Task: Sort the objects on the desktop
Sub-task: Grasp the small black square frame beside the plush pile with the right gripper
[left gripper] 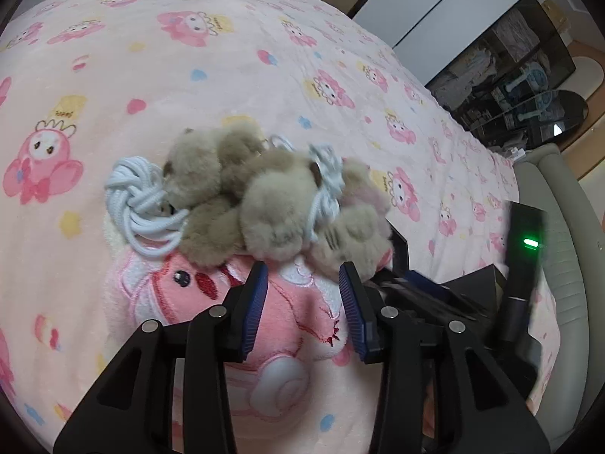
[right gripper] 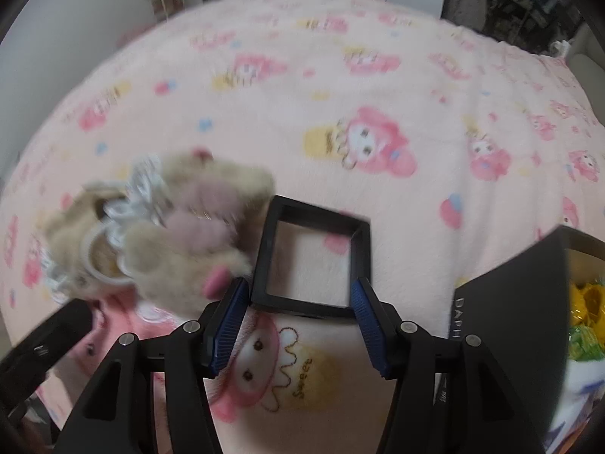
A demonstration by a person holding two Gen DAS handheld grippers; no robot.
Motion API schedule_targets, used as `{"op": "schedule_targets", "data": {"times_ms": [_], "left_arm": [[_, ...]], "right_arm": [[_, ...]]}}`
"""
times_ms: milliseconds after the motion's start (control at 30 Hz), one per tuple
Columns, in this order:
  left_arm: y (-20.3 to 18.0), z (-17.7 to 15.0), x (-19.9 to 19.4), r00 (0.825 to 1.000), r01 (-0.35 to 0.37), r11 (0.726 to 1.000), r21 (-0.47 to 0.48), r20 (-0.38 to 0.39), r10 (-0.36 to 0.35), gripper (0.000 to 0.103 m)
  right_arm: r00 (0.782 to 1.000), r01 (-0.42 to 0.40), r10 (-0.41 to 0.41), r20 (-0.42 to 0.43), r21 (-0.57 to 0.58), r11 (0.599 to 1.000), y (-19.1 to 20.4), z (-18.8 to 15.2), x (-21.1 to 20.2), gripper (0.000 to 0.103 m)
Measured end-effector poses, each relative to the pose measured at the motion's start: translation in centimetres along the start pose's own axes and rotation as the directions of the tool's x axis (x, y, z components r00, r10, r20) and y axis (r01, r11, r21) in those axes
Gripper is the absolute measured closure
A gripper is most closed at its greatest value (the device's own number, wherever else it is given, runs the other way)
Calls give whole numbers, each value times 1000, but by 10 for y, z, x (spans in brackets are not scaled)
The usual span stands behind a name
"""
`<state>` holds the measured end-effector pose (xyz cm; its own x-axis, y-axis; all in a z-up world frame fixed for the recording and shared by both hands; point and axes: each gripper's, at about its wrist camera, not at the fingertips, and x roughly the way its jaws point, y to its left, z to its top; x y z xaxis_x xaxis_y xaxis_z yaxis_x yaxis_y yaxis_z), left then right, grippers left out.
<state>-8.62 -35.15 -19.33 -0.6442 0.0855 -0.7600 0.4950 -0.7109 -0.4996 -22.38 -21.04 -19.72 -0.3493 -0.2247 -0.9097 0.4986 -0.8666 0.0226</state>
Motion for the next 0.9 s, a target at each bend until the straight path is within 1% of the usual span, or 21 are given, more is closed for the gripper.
{"op": "schedule_targets", "data": {"times_ms": [33, 67, 133, 200, 267, 333, 367, 433, 500, 567, 600, 667, 700, 733, 767, 800, 867, 900], "left_arm": [[-1, -1, 1, 1000, 1, 1000, 6, -5, -1, 63], [-3, -1, 2, 1000, 2, 1000, 13, -4, -1, 63], [-4, -2, 3, 1000, 4, 1000, 25, -3, -4, 63], [-5, -4, 4, 1000, 29, 999, 24, -11, -29, 63], [-6, -5, 5, 997, 79, 997, 11, -25, -79, 63], [-7, -5, 5, 993, 113, 994, -3, -37, -113, 63], [-9, -6, 5, 993, 111, 994, -2, -39, -111, 63], [-15, -7, 6, 994, 97, 995, 6, -45, -96, 63], [-24, -9, 9, 992, 118, 993, 27, -57, -116, 61], [-33, -10, 21, 988, 121, 992, 21, -97, -119, 60], [-37, -10, 28, 984, 126, 992, 8, -126, -124, 60], [-47, -7, 41, 976, 142, 990, -12, -165, -142, 60], [-54, -7, 46, 976, 133, 991, 4, -172, -130, 60], [-61, -5, 51, 979, 109, 994, 33, -177, -101, 60], [-66, -4, 56, 982, 79, 995, 55, -179, -68, 60], [-71, -4, 65, 982, 44, 996, 74, -189, -29, 60], [-74, -4, 84, 974, 12, 996, 83, -226, 8, 60], [-73, -5, 90, 972, -5, 997, 75, -232, 22, 69]], "right_arm": [[1000, -16, 16, -23, -3, 1000, 0, 0, 8, 50], [999, -26, 26, -20, 7, 1000, -1, 0, 13, 53], [997, -72, 72, 3, 33, 997, -5, -1, 10, 67], [994, -98, 96, 47, 34, 995, -4, -4, -5, 87], [990, -118, 116, 76, 20, 993, 0, -11, -22, 96], [985, -159, 158, 73, 16, 987, 3, -21, -31, 97], [983, -174, 172, 69, 18, 985, 3, -26, -34, 97], [982, -177, 175, 67, 26, 984, 1, -38, -38, 97], [980, -195, 192, 57, 48, 980, -4, -43, -40, 97], [977, -212, 209, 49, 67, 975, -8, -43, -43, 97], [979, -202, 199, 51, 73, 977, -10, -47, -45, 96], [988, -147, 141, 68, 91, 985, -17, -54, -51, 96], [992, -120, 114, 62, 103, 987, -20, -53, -49, 95], [995, -99, 95, 42, 122, 988, -24, -51, -46, 94], [995, -97, 93, 31, 143, 985, -29, -50, -46, 94], [994, -106, 103, 28, 168, 980, -35, -49, -45, 92], [991, -135, 133, 24, 216, 967, -44, -51, -45, 88], [990, -143, 139, 31, 204, 968, -43, -52, -47, 87]]}}
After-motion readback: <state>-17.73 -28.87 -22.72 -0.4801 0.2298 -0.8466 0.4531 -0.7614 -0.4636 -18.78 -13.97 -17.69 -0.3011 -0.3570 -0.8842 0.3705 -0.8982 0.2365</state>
